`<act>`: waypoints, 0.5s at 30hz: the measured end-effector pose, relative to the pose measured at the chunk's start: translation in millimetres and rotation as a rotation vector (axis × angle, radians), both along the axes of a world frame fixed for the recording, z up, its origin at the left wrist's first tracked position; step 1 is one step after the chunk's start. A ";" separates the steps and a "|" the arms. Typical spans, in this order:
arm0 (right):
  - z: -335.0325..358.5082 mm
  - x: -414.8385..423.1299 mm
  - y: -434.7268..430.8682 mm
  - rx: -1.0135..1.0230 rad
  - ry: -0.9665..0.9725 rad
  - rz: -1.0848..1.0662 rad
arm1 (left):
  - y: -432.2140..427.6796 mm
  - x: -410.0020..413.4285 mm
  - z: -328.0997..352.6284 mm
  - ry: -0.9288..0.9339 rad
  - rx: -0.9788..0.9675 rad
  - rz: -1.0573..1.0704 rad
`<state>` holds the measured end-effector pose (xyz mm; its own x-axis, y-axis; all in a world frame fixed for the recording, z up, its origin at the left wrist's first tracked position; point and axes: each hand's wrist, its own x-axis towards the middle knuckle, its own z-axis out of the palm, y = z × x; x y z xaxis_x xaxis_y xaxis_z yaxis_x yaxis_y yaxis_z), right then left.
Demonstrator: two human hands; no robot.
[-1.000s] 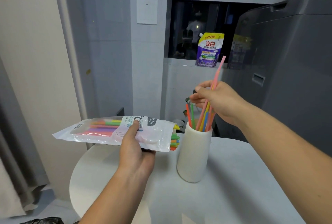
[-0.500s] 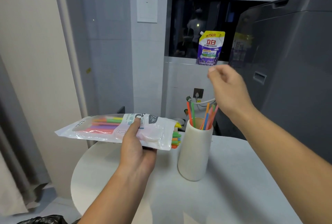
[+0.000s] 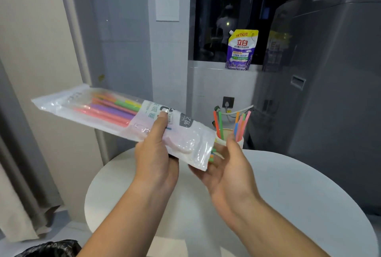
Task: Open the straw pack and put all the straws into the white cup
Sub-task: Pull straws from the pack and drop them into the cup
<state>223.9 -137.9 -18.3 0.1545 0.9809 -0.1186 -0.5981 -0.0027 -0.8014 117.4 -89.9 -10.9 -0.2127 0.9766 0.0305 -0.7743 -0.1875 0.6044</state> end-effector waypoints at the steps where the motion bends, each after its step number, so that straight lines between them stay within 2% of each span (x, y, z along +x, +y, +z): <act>1: -0.7 -1.7 2.4 -0.006 0.106 0.013 | -2.1 4.3 0.4 0.045 0.012 0.022; 3: -2.1 -2.5 7.3 -0.030 0.240 0.011 | -4.6 11.1 -0.2 0.114 0.033 0.065; 5: -2.8 -1.3 12.8 -0.049 0.286 -0.017 | -5.1 14.7 -1.6 0.139 0.031 0.090; 15: -5.6 0.1 21.2 -0.069 0.166 -0.027 | -6.6 16.0 -3.4 0.071 -0.022 0.104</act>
